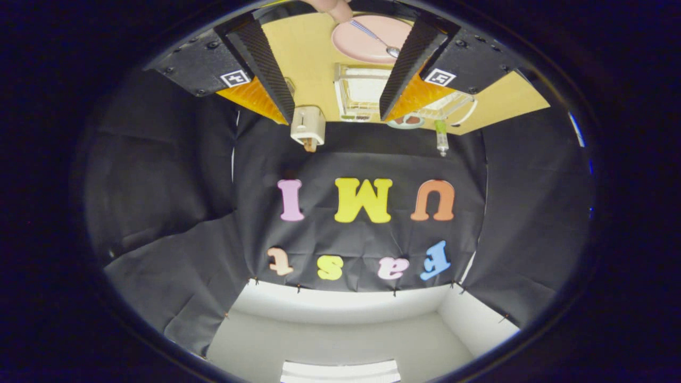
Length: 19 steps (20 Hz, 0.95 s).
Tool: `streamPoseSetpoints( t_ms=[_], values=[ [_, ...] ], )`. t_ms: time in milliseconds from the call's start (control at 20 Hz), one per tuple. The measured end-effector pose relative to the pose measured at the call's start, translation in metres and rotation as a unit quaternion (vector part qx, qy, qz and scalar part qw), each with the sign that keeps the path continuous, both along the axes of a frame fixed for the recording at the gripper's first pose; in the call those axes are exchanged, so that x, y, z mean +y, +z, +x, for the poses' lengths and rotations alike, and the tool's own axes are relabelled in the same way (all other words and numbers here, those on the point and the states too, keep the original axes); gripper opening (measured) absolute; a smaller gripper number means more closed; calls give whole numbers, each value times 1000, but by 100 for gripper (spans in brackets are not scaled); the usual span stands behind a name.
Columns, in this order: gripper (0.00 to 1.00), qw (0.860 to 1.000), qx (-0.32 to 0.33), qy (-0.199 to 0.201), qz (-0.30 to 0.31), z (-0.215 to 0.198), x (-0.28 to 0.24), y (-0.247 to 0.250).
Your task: Take the plate from the dish rack, then take the spoon from the basket and place it into the plate.
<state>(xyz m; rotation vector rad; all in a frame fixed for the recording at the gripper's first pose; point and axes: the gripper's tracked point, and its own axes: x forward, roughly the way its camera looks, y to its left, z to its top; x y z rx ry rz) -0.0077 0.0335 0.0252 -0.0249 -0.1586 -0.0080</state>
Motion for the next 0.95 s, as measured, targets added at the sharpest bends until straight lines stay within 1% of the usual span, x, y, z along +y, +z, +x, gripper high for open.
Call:
streamPoseSetpoints(
  t_ms=[250, 350, 700, 950],
  values=[
    [100, 1000, -4, 0, -4, -27, -2, 7],
    [100, 1000, -7, 6, -2, -32, 2, 10],
    [100, 1000, 8, 12, 8, -30, 2, 3],
    [100, 1000, 22, 8, 12, -24, 0, -5]
  ],
)
